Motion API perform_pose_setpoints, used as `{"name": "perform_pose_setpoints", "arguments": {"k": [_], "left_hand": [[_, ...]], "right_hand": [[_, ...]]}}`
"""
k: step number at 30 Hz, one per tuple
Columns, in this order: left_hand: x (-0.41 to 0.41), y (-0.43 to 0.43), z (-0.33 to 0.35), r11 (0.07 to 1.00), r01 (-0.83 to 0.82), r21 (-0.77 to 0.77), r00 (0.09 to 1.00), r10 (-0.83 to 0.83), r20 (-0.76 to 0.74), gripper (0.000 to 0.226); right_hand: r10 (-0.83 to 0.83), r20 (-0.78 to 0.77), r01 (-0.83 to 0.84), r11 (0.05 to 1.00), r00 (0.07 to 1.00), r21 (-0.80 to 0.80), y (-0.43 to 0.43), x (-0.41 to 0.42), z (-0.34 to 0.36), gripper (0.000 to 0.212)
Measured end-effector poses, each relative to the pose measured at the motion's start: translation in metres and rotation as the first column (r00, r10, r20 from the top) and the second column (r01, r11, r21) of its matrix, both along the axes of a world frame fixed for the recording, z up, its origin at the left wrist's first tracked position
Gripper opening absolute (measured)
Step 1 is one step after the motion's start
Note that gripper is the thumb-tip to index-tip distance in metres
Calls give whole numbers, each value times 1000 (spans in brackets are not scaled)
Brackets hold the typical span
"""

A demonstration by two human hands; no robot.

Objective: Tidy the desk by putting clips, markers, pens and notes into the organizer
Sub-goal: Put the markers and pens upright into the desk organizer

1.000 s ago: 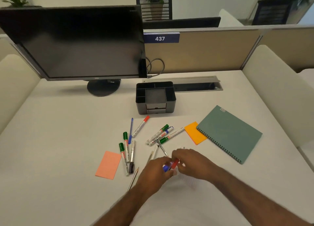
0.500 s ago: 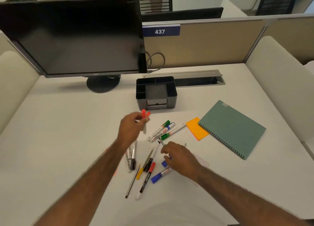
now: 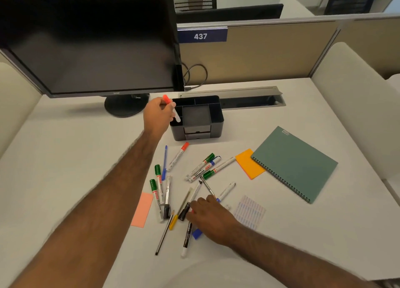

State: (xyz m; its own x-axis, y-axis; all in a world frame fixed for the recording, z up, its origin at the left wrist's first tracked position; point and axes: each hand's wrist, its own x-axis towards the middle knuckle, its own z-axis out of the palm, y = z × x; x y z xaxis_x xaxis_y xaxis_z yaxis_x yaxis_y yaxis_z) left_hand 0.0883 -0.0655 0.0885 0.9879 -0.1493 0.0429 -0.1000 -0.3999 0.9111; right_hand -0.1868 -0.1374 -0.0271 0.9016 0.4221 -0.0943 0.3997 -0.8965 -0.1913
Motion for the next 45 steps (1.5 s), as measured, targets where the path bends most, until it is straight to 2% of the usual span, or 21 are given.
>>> {"name": "perform_pose_setpoints", "arguments": {"k": [10,12,14,16,17,19,21,23,26,29,31,33,35,37,40,45], "left_hand": [[4,3,-44,991,30,130,986,-8,-167,24],[1,7,-46,983,16,185,990,11,-143,31],[-6,12,-44,967,-31,253,997,46,-57,37],[-21,16,-37,975,-31,221,999,35,-17,38],[-31,19,-33,978,12,206,1000,-11,-8,36],[-54,24,-25,943,198,266,979,-204,-5,28],[-79,28,-18,846,458,274,889,-433,-149,26],[-102,31,-15,773,610,174,779,-545,-311,26],[-119,37,-18,757,650,65,713,-579,-395,23],[-126,41,-22,741,671,28,682,-602,-415,32],[-129,39,-24,757,647,84,730,-585,-353,35],[-127,35,-24,795,586,154,799,-535,-275,31],[-117,33,-21,840,519,160,846,-479,-233,24],[-97,31,-16,897,426,122,897,-401,-184,14],[-59,26,-7,963,232,139,973,-228,-48,6],[1,10,10,994,49,99,991,-61,122,14]], "right_hand": [[-41,-28,39,998,999,-48,-17,8,-5,55],[-39,-30,37,997,999,-60,-20,10,-1,53],[-47,-15,47,998,999,-51,-22,14,7,42],[-79,12,79,997,997,-13,-26,21,19,27],[-104,16,104,994,994,20,-28,25,27,22],[-175,-1,174,978,985,115,-34,35,45,15],[-262,-50,267,941,964,208,-41,45,62,12],[-348,-120,368,886,930,282,-46,53,73,13],[-447,-227,501,784,865,366,-50,64,80,13],[-517,-275,583,678,811,447,-53,72,81,13],[-534,-310,609,587,786,534,-53,74,81,15],[-540,-366,627,449,758,636,-52,76,81,19],[-565,-375,629,362,735,688,-52,77,80,22],[-590,-359,637,369,723,677,-51,78,77,21],[-580,-384,669,427,719,609,-49,74,66,15],[-545,-446,702,504,710,503,-43,62,43,13]]}}
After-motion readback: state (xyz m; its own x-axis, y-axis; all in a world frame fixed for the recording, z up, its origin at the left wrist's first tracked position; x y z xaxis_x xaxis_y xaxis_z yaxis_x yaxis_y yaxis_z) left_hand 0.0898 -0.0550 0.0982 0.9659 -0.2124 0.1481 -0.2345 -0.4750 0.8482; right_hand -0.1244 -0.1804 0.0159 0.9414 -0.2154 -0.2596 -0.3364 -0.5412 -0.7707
